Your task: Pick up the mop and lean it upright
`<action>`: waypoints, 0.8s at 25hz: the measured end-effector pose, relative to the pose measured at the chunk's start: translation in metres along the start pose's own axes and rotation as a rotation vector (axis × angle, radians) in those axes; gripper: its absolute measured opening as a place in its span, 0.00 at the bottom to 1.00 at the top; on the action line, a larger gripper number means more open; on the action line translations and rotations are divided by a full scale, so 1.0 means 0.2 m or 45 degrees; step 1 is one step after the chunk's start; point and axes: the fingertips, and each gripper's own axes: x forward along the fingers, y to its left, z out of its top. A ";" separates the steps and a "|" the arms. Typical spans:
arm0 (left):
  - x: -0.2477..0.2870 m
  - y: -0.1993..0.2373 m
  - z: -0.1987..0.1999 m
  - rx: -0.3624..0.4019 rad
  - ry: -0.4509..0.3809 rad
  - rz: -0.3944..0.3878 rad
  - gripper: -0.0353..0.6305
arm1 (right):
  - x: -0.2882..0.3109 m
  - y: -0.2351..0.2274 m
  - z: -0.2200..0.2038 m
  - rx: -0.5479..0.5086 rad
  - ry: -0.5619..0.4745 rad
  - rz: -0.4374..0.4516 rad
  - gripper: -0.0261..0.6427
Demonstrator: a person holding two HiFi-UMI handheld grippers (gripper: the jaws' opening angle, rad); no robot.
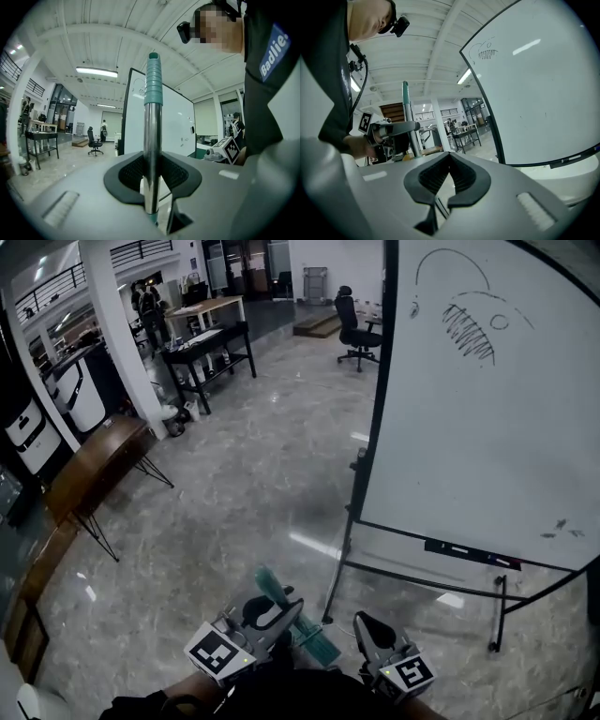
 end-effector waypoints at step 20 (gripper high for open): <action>-0.40 0.57 0.07 -0.029 -0.073 0.148 0.22 | 0.74 0.32 0.01 -0.077 0.108 0.195 0.05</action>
